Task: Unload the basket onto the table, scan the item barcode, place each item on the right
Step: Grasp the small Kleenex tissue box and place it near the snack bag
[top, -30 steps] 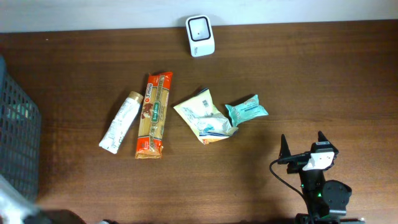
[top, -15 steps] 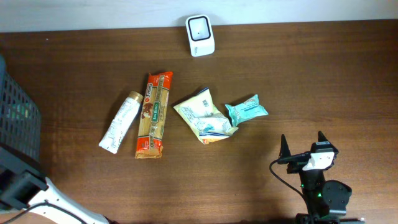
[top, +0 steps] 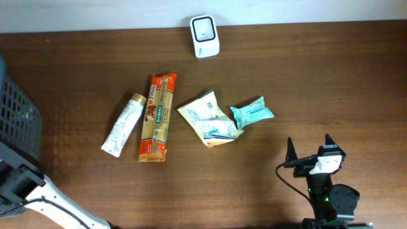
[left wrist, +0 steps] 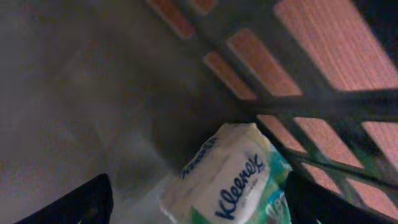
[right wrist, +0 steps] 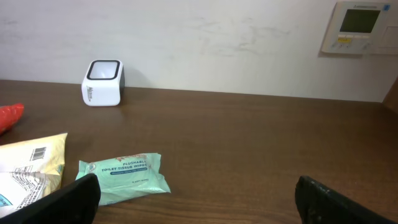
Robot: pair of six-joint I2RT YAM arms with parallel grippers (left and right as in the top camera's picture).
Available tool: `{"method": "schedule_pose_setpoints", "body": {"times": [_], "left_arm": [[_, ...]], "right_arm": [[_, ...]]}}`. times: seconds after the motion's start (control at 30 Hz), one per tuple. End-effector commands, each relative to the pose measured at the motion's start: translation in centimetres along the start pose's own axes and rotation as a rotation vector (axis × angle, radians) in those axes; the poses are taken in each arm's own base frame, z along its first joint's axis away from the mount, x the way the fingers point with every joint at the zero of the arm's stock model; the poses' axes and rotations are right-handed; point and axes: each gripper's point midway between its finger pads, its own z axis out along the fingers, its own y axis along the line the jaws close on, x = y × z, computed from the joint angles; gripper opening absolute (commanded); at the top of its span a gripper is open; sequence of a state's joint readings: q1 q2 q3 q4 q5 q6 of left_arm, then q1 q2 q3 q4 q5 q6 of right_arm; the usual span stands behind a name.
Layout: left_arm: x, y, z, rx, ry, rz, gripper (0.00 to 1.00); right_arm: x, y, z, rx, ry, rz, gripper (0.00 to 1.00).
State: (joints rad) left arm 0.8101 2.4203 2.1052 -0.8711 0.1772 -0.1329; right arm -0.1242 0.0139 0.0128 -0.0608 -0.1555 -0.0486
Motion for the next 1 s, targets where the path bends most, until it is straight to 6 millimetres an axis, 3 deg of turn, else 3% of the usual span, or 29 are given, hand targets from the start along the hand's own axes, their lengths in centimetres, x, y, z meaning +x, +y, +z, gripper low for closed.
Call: {"method": "schedule_pose_setpoints", "body": {"times": [0.0,0.1,0.17,0.27,0.4,0.5,0.57,0.63,0.67,0.73,0.83,0.9,0.97], "left_arm": [[0.7,-0.8,1.5,0.054,0.027,0.071,0.86],[0.7,-0.4,1.5,0.03,0.029,0.07,0.8],[1.1,0.3,1.8,-0.005,0.038,0.068,0.68],[2.7,1.1,3.1,-0.027,0.08,0.061,0.31],[3.1,1.1,3.2,-0.028,0.095,0.058,0.04],[2.3,0.6,1.5,-0.022,0.069,0.062,0.0],[0.5,-0.2,-2.2,-0.015,0.004,0.072,0.0],[-1.6,-1.5,-7.8,-0.002,-0.099,0.089,0.0],[-3.0,-3.1,-12.5,0.037,-0.188,0.107,0.0],[-4.0,-5.7,-19.9,0.11,-0.32,0.144,0.0],[-3.3,-8.9,-29.9,0.186,-0.485,0.196,0.0],[-1.3,-10.9,-33.4,0.21,-0.511,0.231,0.0],[1.2,-13.2,-33.9,0.243,-0.462,0.271,0.0]], "right_arm": [[0.3,-0.3,0.0,0.016,0.006,0.005,0.99],[0.3,-0.3,0.0,0.016,0.006,0.005,0.99],[0.3,-0.3,0.0,0.016,0.006,0.005,0.99],[0.3,-0.3,0.0,0.016,0.006,0.005,0.99],[0.3,-0.3,0.0,0.016,0.006,0.005,0.99],[0.3,-0.3,0.0,0.016,0.006,0.005,0.99],[0.3,-0.3,0.0,0.016,0.006,0.005,0.99],[0.3,-0.3,0.0,0.016,0.006,0.005,0.99],[0.3,-0.3,0.0,0.016,0.006,0.006,0.99],[0.3,-0.3,0.0,0.016,0.006,0.006,0.99],[0.3,-0.3,0.0,0.016,0.006,0.006,0.99],[0.3,-0.3,0.0,0.016,0.006,0.006,0.99],[0.3,-0.3,0.0,0.016,0.006,0.005,0.99]]}}
